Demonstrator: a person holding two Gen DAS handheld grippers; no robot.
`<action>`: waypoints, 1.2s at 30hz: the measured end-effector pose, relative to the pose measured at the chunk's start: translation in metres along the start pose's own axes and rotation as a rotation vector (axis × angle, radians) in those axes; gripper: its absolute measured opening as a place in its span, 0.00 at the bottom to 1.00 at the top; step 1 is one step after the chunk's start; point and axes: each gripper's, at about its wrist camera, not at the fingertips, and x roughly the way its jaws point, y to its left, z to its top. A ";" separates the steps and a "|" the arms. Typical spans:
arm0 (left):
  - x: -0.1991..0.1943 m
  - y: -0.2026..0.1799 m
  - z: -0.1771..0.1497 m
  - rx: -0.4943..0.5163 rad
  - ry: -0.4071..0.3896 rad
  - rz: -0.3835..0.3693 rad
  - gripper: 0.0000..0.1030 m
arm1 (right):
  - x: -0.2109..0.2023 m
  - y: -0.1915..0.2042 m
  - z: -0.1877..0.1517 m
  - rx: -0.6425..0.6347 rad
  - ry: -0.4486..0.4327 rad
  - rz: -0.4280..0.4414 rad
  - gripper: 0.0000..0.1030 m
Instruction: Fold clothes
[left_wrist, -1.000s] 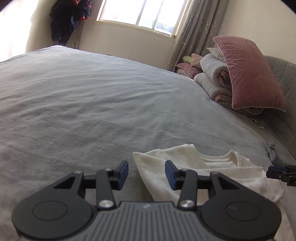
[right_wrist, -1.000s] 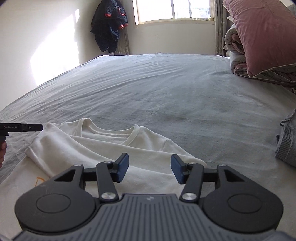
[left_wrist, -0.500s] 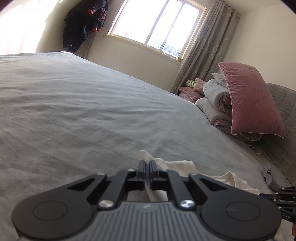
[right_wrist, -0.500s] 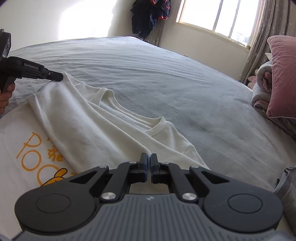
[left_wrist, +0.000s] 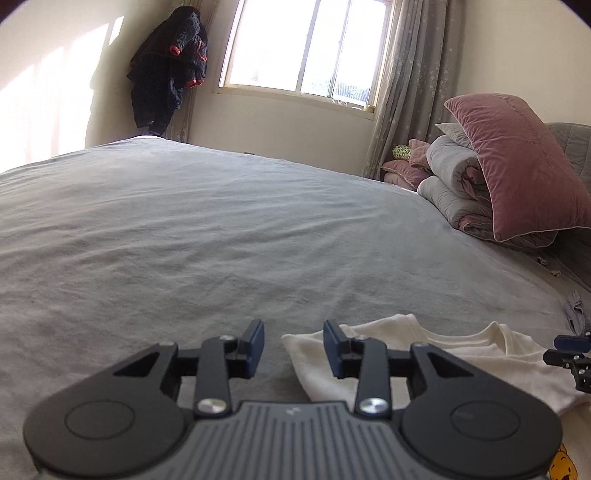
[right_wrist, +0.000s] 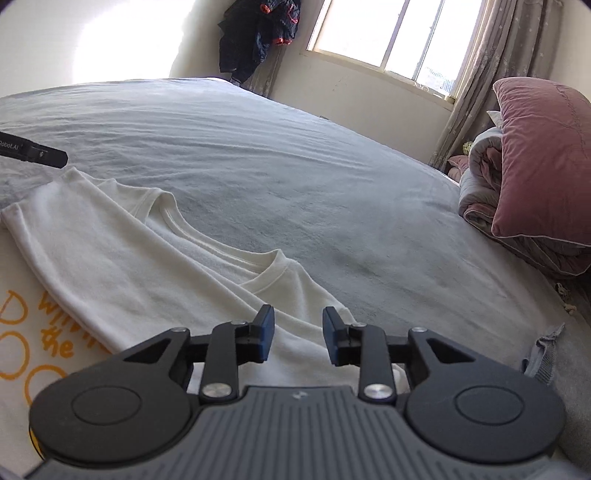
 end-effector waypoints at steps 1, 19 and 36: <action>-0.004 -0.005 0.000 0.027 -0.005 -0.020 0.35 | -0.004 -0.002 0.001 0.018 -0.007 0.006 0.31; -0.028 -0.043 -0.023 0.232 0.137 -0.111 0.31 | -0.040 -0.034 -0.019 0.293 0.046 0.062 0.34; -0.071 -0.057 -0.037 0.163 0.227 -0.097 0.42 | -0.086 -0.018 -0.041 0.413 0.117 0.063 0.44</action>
